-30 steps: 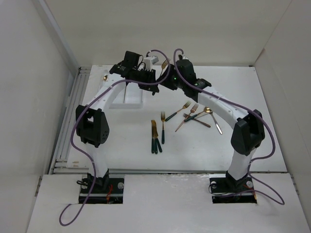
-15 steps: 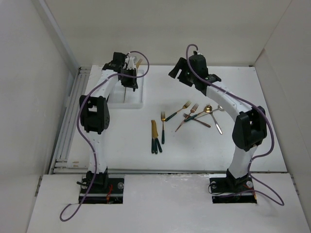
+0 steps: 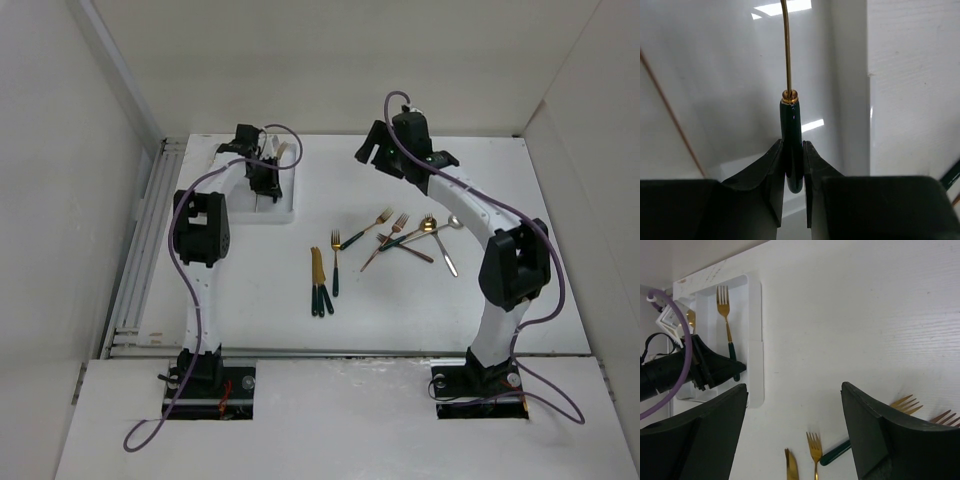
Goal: Sort the eating utensils into containers
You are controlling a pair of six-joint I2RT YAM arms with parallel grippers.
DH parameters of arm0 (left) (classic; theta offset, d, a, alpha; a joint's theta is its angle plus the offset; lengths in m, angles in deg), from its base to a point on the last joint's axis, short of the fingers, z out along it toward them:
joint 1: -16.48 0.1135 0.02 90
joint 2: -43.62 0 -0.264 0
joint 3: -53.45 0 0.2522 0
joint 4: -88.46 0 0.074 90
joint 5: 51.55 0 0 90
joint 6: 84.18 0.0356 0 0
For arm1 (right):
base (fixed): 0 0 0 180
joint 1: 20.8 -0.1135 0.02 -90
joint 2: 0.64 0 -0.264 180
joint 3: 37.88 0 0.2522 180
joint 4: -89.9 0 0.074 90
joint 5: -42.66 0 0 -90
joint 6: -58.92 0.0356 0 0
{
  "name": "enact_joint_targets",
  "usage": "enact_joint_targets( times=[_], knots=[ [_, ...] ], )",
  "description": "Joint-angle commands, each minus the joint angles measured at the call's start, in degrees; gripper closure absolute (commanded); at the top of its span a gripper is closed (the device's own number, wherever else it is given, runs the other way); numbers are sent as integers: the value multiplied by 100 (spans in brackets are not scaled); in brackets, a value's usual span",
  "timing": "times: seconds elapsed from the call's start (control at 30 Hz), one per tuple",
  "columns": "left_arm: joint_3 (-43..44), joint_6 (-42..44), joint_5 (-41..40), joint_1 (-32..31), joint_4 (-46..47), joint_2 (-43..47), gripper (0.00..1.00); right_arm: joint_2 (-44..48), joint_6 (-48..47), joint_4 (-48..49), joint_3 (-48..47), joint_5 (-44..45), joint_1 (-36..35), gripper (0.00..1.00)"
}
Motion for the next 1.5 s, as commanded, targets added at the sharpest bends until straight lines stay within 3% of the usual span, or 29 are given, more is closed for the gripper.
enact_joint_targets(
  times=[0.0, 0.03, 0.07, 0.1, 0.23, 0.57, 0.63, 0.77, 0.87, 1.0, 1.1, 1.2, 1.47],
  knots=[
    [-42, -100, 223, 65, 113, 79, 99, 96, -151, -37, -269, 176, 42, 19],
    [-42, -100, 285, 65, 113, 79, 93, 96, -151, -37, -269, 176, 42, 19],
    [19, -100, 381, 65, 52, 79, 75, 96, -203, -98, -269, 176, 42, 19],
    [20, -39, 530, 65, 52, 79, 63, 96, -204, -151, -269, 176, 42, 19],
    [20, -38, 698, 65, 52, 131, 44, 149, -204, -204, -269, 229, 42, 19],
    [723, 76, -301, 65, -212, 763, 43, 500, -317, -440, -269, 536, 42, 17],
    [793, 76, -592, 12, -160, 983, 39, 666, -179, -660, -85, 808, 182, 11],
    [645, 541, -1349, -286, 113, 1616, 39, 1044, 507, -994, 740, 370, 972, 16],
    [198, 1296, -1236, -743, 167, 2135, 37, 1404, 561, -1065, 1382, 370, 1368, 17],
    [-32, 1535, -674, -1253, -878, 2083, 33, 1879, 491, -1065, 1954, 651, 1474, 17],
    [-985, 1596, -102, -1437, -1196, 2100, 33, 2126, 491, -995, 2306, 651, 1474, 17],
    [-2163, 1868, -162, -1701, -1196, 2495, 37, 2398, 491, -890, 2621, 493, 1474, 17],
    [-4338, 2704, 162, -2642, -1197, 3717, 35, 3224, 727, -1004, 3334, 712, 1132, 18]
  ],
)
